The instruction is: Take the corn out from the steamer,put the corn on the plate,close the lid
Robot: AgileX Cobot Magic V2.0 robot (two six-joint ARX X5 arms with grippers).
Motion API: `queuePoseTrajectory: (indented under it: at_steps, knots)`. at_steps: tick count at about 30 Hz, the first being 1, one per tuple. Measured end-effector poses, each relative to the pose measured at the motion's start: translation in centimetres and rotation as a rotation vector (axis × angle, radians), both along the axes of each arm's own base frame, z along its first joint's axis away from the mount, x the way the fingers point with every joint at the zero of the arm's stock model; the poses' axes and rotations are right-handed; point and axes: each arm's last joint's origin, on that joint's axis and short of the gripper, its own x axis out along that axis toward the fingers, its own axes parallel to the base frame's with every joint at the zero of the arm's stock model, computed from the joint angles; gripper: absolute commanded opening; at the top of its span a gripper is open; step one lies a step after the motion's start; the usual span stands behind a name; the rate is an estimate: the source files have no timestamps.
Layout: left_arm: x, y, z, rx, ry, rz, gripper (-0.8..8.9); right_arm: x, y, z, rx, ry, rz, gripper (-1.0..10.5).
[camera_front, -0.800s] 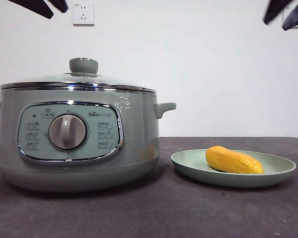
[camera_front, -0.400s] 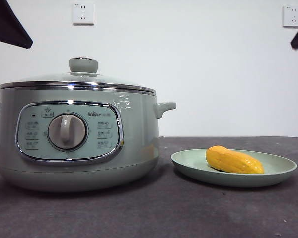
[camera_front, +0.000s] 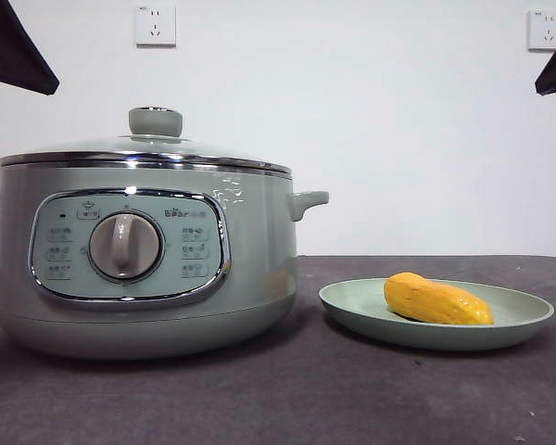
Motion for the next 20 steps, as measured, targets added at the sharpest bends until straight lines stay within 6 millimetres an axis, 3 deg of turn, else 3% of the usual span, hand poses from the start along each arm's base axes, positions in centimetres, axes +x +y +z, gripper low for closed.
queuePoseTrajectory:
  at_steps: [7,16,20]
  knots:
    - [-0.3,0.3,0.1,0.001,0.000,0.000,-0.03,0.0,0.0,0.0,0.006,0.003,-0.003,0.0]
    - [-4.6,5.5,2.5,-0.084,-0.257,0.145,-0.03,0.0,0.0,0.0,0.005,0.004,-0.003,0.0]
    - [-5.7,7.2,1.4,-0.108,-0.347,0.286,-0.03,0.0,0.0,0.0,0.005,0.004,-0.003,0.0]
